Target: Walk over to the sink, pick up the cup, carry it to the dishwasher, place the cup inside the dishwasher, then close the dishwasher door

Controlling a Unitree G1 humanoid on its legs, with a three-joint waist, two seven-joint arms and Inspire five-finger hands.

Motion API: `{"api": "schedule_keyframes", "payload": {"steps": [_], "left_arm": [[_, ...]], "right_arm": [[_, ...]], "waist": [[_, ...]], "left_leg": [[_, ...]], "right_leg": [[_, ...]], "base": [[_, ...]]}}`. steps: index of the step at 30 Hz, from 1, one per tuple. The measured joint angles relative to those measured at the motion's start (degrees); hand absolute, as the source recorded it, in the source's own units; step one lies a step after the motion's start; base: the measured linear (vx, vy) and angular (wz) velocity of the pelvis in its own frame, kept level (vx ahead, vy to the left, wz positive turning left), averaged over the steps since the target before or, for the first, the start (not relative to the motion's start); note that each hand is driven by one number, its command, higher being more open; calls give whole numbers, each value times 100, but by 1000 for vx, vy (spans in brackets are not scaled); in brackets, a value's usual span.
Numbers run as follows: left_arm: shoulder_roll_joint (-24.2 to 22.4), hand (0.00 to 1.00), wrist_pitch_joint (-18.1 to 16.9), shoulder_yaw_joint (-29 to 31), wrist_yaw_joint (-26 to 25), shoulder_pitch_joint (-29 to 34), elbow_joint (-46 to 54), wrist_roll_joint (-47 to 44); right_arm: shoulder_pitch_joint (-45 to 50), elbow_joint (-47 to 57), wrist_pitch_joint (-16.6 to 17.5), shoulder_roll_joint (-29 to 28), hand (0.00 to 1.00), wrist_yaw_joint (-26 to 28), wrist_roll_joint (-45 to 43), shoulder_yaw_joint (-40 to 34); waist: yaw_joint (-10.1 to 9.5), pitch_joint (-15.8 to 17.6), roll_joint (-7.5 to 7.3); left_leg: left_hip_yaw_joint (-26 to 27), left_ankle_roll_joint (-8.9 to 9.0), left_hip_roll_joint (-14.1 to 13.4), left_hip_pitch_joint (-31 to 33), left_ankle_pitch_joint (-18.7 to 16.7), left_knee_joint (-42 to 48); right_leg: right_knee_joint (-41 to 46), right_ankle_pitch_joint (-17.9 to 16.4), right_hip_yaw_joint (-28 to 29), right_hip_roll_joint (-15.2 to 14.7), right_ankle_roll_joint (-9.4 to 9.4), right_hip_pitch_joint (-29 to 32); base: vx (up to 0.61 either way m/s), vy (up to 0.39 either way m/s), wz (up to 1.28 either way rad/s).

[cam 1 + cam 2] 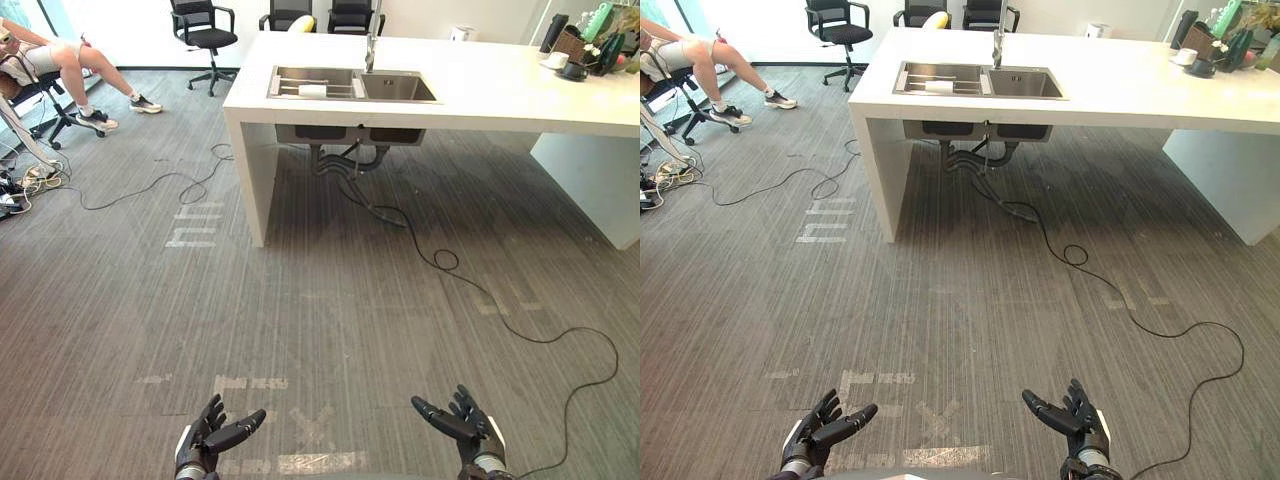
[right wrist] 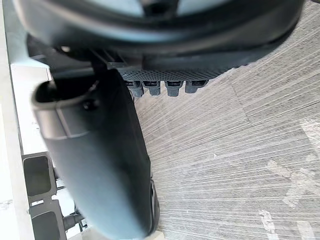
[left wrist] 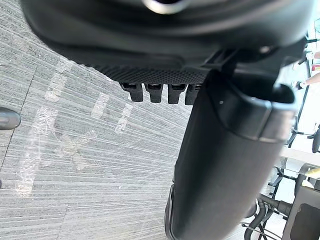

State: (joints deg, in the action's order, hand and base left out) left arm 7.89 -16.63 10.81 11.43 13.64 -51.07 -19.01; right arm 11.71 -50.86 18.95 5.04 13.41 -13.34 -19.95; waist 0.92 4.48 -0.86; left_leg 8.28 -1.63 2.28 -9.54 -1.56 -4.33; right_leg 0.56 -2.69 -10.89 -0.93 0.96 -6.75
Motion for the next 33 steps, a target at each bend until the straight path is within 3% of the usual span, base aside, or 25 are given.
{"api": "schedule_keyframes", "payload": {"steps": [15,25,28,29,33], "left_arm": [[-18,100,-113,-45,-18,38,185,100],[-76,100,-209,-240,-20,155,184,219],[-104,100,-218,-258,-24,191,189,216],[-103,100,-230,-326,-29,202,190,212],[-105,100,-312,-463,-35,225,218,202]], "right_arm": [[11,1,0,3,100,-4,1,0],[26,-3,0,7,100,-8,-2,-16],[33,-3,0,10,100,-7,-4,-138],[27,-2,0,12,100,-6,-5,-181],[36,-16,0,-13,100,1,-7,-173]], "waist": [[5,31,49],[-3,71,83],[-9,144,83],[-13,190,106],[-18,441,82]], "left_leg": [[22,58,-7,-4,-44,87],[184,6,-68,100,-427,646],[240,-85,-53,167,-740,1092],[272,-132,-60,191,-889,1304],[312,-250,-43,-58,-1130,1534]], "right_leg": [[103,-65,24,-8,-50,0],[687,-400,155,-40,-53,174],[1502,-829,104,-210,91,416],[2026,-960,42,-299,236,602],[4231,-1034,-388,-794,328,1459]], "base": [[0,0,0],[-4,-3,-8],[19,24,-12],[19,45,-14],[42,33,-8]]}}
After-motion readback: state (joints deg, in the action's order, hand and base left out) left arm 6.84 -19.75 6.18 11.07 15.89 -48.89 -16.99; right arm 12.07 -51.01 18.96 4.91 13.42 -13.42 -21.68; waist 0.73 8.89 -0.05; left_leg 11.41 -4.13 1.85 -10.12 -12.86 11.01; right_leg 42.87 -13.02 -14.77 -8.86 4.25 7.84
